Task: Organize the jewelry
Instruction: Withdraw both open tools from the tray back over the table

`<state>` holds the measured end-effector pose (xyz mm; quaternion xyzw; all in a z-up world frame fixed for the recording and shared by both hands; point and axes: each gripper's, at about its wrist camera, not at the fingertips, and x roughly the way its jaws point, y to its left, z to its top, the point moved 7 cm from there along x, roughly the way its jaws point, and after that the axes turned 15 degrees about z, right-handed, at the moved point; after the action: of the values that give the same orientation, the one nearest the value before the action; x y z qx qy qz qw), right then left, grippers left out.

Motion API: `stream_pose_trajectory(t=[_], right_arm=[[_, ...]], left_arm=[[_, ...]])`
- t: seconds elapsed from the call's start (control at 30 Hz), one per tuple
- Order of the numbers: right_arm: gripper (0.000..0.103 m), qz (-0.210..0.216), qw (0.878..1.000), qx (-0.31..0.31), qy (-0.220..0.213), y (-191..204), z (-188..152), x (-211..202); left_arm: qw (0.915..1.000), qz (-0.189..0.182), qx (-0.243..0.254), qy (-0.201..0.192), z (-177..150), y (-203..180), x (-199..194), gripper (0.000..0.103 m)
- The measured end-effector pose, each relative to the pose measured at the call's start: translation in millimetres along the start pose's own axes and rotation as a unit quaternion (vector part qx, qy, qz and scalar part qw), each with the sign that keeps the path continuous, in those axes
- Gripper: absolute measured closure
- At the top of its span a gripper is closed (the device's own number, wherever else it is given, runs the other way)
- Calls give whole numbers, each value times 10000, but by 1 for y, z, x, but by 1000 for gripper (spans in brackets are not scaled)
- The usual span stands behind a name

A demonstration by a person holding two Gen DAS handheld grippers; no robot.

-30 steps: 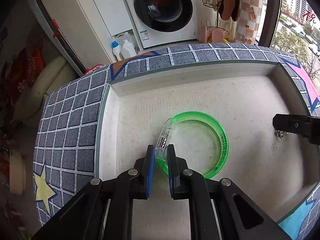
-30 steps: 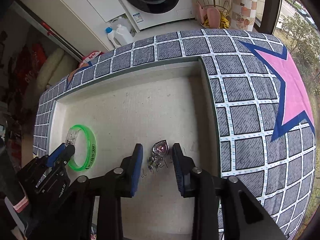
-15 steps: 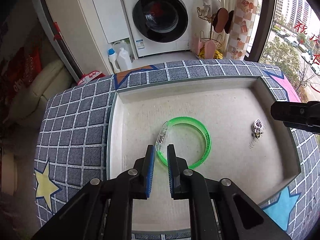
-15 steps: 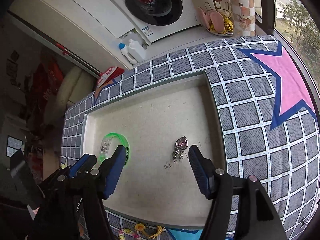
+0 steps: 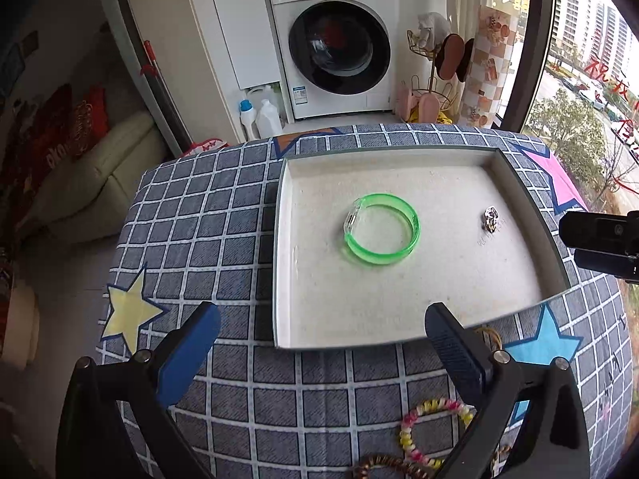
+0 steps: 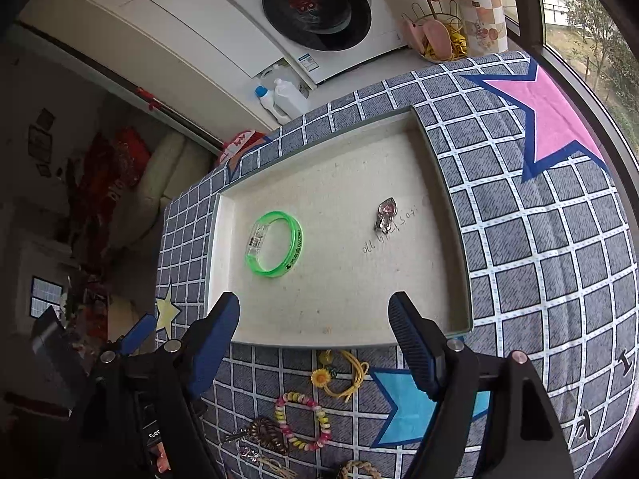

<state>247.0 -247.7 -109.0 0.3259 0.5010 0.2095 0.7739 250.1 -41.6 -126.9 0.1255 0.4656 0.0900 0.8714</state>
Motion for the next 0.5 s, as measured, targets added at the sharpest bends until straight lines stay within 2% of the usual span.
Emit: stream_pose_trajectory(t=[0.03,0.07,0.1,0.23,0.3,0.37,0.5], right_arm=[[22,1,10000,-4,-3,2,-5,-3],[15,2,10000,-10,-1,2,-9,-7],[13,12,10000,-23,-14,3,-15,-10],[11,-16,9999,-100,-20,8,-38,-24],[0,-39,9999,-162,3,12,-50,-29],[0,-31,9998,-184,2,15,-62,-36],[0,-163,9994,-131,283,17,-91,-38]], left_arm=[[10000,16,-23,25,-6,5,-3,0],[10000,-3,-40,61,-12,10,-5,0],[9999,-46,-59,119,-20,15,-8,0],[9993,-56,-126,358,-51,30,-13,0],[9988,-130,-92,462,-66,36,-16,0],[9985,-145,-60,523,-82,41,-19,0],[9975,-44,142,691,-113,48,-16,0]])
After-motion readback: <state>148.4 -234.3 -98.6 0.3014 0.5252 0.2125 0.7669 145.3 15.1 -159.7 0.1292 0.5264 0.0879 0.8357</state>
